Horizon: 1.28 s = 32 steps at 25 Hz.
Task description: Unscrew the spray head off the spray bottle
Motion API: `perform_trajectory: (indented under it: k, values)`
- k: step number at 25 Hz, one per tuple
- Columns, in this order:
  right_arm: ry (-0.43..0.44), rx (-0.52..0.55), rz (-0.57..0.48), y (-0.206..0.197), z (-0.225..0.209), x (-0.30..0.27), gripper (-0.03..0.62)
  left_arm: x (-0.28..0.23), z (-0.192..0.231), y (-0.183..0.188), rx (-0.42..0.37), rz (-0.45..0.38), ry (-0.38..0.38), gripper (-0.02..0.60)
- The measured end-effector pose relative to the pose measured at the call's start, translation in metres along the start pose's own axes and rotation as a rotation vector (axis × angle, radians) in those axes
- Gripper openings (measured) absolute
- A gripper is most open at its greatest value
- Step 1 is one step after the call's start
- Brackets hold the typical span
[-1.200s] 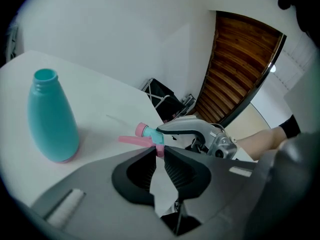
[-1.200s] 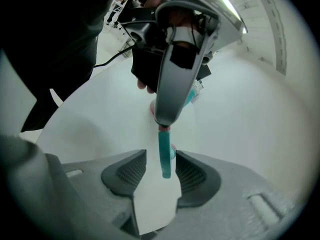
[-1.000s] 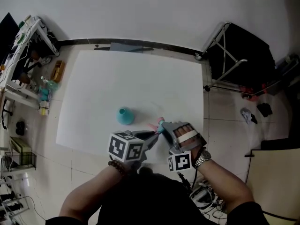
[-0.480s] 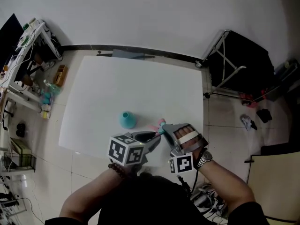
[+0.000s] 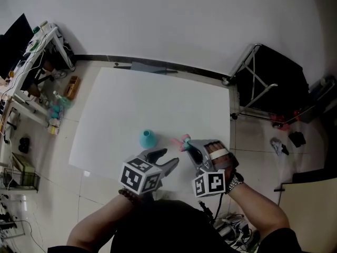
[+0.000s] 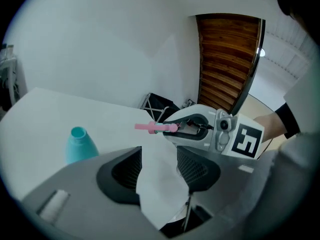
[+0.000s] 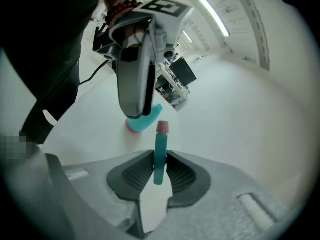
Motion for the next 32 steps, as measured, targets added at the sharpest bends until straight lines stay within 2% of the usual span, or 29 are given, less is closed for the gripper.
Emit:
perform_trajectory:
  k: [8,13,19,25,32]
  values:
    - [0.070,-0.231,-0.047,0.006,-0.035,0.010,0.069,0.019,0.015,-0.006,-0.183,-0.006,0.167,0.239]
    - [0.131,-0.381,-0.087,0.016,-0.057,0.019,0.069,0.028,0.034,-0.016,-0.229,0.027,0.268,0.243]
    - [0.207,-0.474,-0.124,0.031,-0.082,0.030,0.069,0.033,0.059,-0.027,-0.253,0.073,0.378,0.289]
    - [0.310,-0.542,-0.155,0.046,-0.099,0.034,0.069,0.032,0.081,-0.037,-0.278,0.116,0.429,0.348]
    - [0.371,-0.544,-0.158,0.069,-0.114,0.037,0.069,0.020,0.094,-0.040,-0.358,0.185,0.418,0.393]
Point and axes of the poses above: the fingertips, and each gripper's own axes: x backward along the fingers, z to its left, y out of its top, the point moved 10 cm from there along x, backward along the fingers, and after that the axes turned 2 degrees about -x, right-handed, at the moved point
